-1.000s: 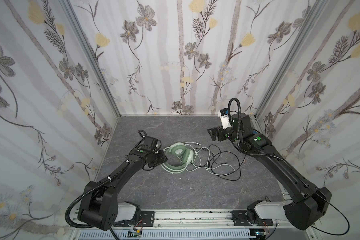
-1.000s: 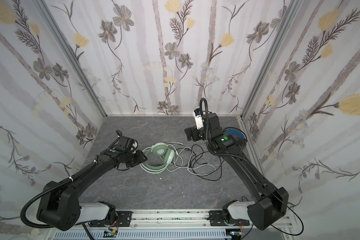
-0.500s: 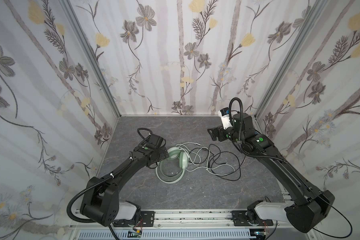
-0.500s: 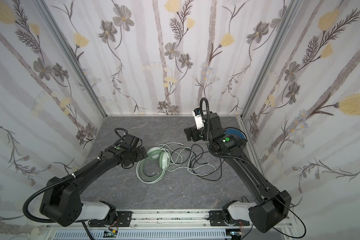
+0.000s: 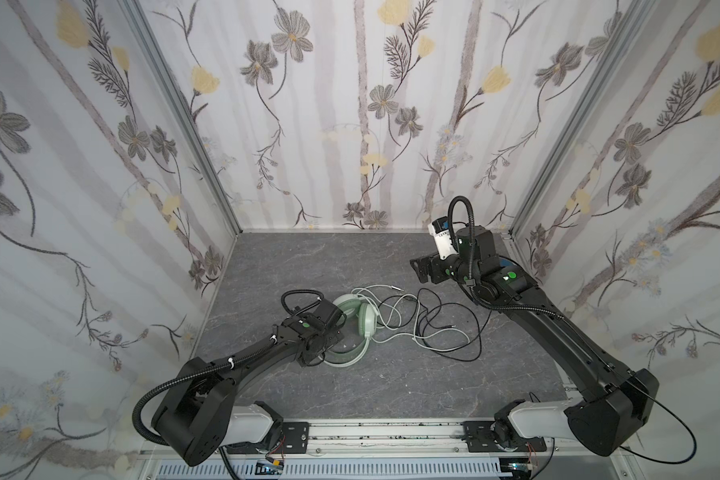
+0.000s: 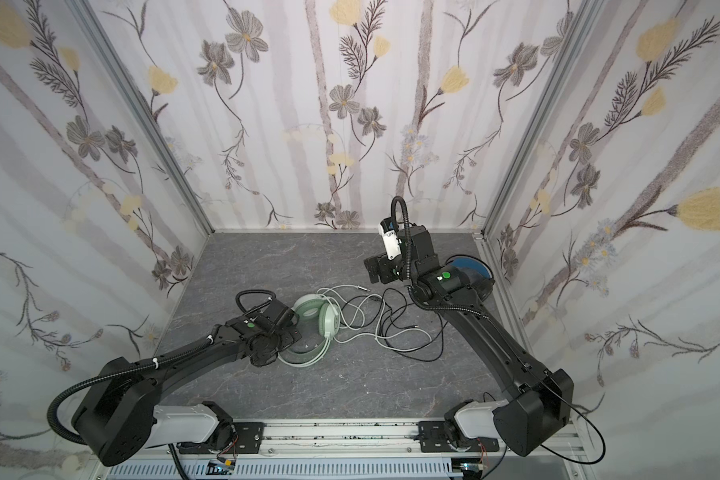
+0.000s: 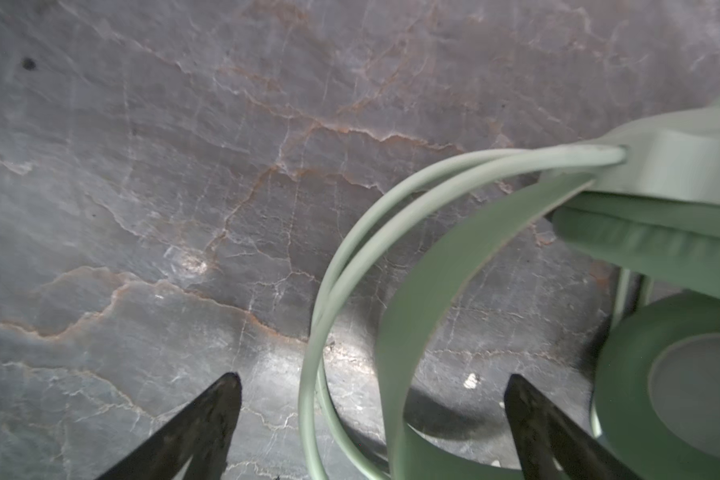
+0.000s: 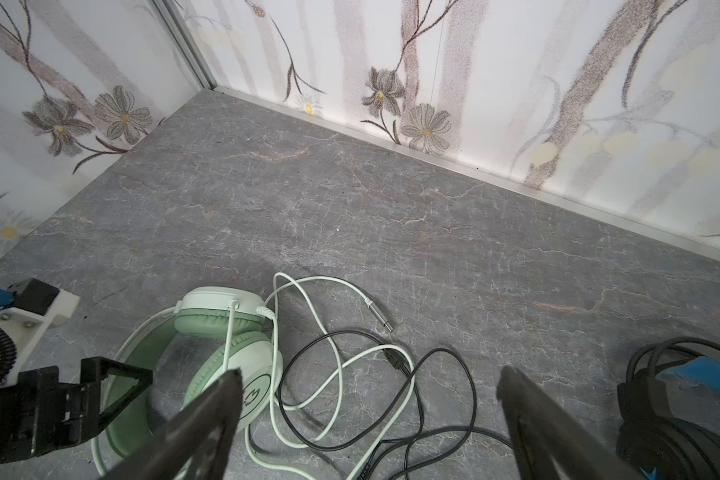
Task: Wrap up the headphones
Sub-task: 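Grasp the pale green headset's headband with the left gripper, then lift the green headset with the left gripper while the right lowers to the cable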
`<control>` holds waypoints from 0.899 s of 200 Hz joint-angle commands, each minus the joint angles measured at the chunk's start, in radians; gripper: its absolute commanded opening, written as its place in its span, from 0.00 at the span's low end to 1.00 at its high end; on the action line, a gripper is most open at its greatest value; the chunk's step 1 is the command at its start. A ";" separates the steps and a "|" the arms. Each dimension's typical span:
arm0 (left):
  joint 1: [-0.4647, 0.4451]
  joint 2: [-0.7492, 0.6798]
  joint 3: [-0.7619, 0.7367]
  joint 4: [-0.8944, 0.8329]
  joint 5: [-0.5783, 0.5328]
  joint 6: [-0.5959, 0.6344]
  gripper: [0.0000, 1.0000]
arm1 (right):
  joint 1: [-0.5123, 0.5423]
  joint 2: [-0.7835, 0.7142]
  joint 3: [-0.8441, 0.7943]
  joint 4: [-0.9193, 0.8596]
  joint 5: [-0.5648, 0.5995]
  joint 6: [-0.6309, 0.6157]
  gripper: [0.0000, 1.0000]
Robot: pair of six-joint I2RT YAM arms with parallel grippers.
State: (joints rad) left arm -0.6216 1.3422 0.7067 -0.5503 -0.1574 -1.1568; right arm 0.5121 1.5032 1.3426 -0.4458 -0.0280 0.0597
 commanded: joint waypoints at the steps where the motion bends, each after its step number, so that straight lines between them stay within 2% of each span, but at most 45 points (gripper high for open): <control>1: -0.031 0.039 -0.003 0.035 -0.017 -0.101 0.97 | 0.002 -0.010 0.001 0.030 -0.002 -0.012 0.96; 30: -0.080 0.105 -0.009 0.052 -0.040 -0.170 0.91 | 0.003 -0.031 -0.026 0.037 0.003 -0.012 0.96; 49: -0.100 0.155 -0.005 0.076 -0.047 -0.205 0.82 | 0.003 -0.030 -0.032 0.039 -0.004 -0.011 0.96; 72: -0.122 0.174 0.008 0.055 -0.100 -0.240 0.62 | 0.003 -0.028 -0.026 0.040 -0.007 -0.011 0.96; 92: -0.124 0.157 0.016 0.035 -0.139 -0.228 0.40 | 0.003 -0.028 -0.024 0.041 -0.014 -0.012 0.96; 112: -0.122 0.117 0.038 -0.021 -0.209 -0.176 0.22 | 0.003 -0.032 -0.032 0.043 -0.029 -0.012 0.95; 150: -0.073 0.000 0.035 -0.007 -0.271 0.000 0.00 | 0.002 -0.075 -0.080 0.086 -0.114 -0.015 0.92; 180: -0.006 -0.091 0.089 -0.010 -0.289 0.240 0.00 | 0.005 -0.146 -0.147 0.151 -0.174 -0.011 0.92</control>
State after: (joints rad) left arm -0.6655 1.3033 0.7483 -0.5911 -0.3813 -1.1358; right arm 0.5152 1.3998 1.2362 -0.4004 -0.1299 0.0589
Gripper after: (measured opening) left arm 0.071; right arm 0.921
